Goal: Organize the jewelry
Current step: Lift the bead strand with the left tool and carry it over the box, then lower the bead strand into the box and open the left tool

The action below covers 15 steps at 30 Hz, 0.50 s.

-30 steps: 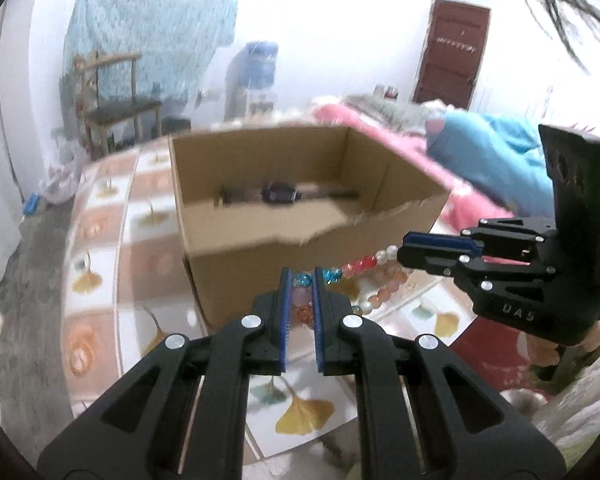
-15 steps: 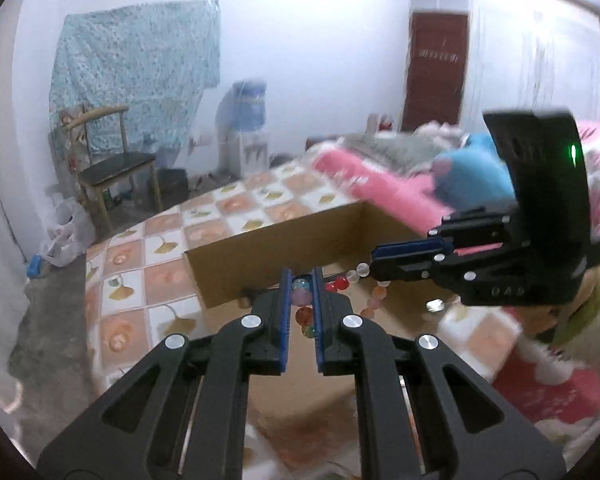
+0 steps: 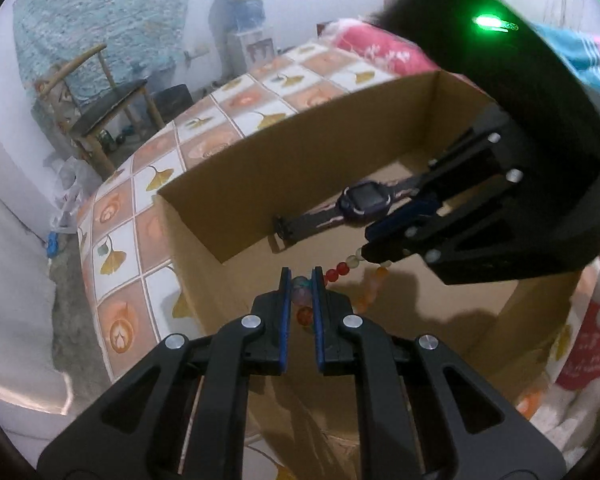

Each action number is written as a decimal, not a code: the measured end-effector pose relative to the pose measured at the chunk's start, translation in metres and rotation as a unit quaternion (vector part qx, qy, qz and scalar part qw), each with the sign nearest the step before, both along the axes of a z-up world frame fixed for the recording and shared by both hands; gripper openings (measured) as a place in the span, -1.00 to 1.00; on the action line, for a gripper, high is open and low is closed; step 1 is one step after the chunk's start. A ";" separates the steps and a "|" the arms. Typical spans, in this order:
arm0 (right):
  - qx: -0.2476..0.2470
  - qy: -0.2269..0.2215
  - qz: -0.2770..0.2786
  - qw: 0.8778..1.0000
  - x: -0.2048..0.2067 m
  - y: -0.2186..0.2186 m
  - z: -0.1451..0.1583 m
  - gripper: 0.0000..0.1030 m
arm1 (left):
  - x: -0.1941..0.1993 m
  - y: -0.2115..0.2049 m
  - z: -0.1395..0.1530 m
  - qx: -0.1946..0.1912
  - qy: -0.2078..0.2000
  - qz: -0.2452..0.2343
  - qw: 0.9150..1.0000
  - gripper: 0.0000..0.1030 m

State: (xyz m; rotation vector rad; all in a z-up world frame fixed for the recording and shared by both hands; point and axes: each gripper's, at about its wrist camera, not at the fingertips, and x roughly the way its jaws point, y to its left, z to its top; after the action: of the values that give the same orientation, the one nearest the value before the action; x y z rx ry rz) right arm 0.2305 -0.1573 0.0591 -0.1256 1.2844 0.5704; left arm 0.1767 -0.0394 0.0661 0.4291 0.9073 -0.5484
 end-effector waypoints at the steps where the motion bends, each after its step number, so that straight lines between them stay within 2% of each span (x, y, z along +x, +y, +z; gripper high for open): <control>1: -0.004 0.013 0.000 1.000 0.004 0.001 -0.005 -0.81 | 0.001 -0.002 -0.002 0.004 0.001 -0.002 1.000 -0.82; 4: -0.005 0.048 -0.011 0.999 0.012 0.000 -0.018 -0.80 | 0.002 -0.004 -0.001 0.009 -0.004 0.002 1.000 -0.81; 8: -0.003 0.061 -0.028 0.998 0.018 -0.005 -0.025 -0.75 | 0.001 -0.001 0.006 0.000 -0.018 0.013 1.000 -0.78; 10: -0.004 0.049 -0.038 0.998 0.017 -0.009 -0.019 -0.63 | -0.004 0.005 0.015 -0.015 -0.026 0.019 0.999 -0.78; 13: 0.014 0.006 -0.051 0.999 0.003 -0.021 0.008 -0.55 | -0.017 0.019 0.034 -0.039 -0.044 0.033 0.998 -0.75; 15: 0.039 -0.047 -0.062 0.996 -0.021 -0.036 0.041 -0.38 | -0.036 0.038 0.052 -0.066 -0.065 0.048 0.995 -0.54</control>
State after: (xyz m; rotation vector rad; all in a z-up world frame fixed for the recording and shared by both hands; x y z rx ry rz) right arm 0.2091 -0.1932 0.1005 -0.0080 1.1692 0.5020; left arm 0.1408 -0.0011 0.1178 0.2962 0.7571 -0.4835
